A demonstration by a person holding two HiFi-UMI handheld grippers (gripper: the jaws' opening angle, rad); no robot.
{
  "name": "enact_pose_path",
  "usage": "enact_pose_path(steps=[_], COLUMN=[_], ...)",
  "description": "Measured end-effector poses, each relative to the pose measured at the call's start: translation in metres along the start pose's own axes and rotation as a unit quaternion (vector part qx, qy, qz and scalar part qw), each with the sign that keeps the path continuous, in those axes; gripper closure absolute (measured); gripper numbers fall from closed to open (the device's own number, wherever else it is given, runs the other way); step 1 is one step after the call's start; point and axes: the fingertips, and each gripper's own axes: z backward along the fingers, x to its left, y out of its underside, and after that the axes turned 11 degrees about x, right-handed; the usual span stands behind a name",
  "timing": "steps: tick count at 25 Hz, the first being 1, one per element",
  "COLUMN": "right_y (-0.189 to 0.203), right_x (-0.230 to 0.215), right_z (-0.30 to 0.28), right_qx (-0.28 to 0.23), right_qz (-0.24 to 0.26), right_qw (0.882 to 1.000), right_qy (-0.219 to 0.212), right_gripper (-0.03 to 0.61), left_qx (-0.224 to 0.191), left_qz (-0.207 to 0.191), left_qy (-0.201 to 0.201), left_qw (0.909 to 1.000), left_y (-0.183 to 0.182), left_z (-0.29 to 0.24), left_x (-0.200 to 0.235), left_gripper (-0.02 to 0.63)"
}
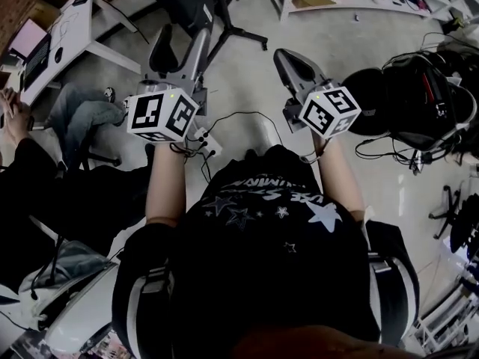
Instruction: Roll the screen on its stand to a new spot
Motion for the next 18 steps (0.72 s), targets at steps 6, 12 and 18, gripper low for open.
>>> enact_pose_path(steps=[6, 12, 18], right_y=[-0.006, -0.041, -0.068], right_x=[-0.021, -0.033, -0.04], right_z=[-0.023, -0.051, -0.076], right_qx=[0.016, 0.015, 0.007], right_qz=[-0.008, 0.021, 0.038], right_qw=[1.0, 0.998, 0.996], right_qy=[-0.025, -0.056, -0.081], right_gripper=[0.572, 0.572, 0.572], left_qx=[-0.039, -0.04, -0.033], left_qz=[-0.034, -0.029, -0.05], left_qy=[-0.046, -0.083, -0.114], left_qw=[0.9976, 0.9953, 0.9917], left_y=[-0.034, -0.047, -0.056], left_z=[-0.029, -0.049, -0.062], left_x=[0.004, 0.018, 0.028], left_gripper=[0.287, 0.285, 0.287])
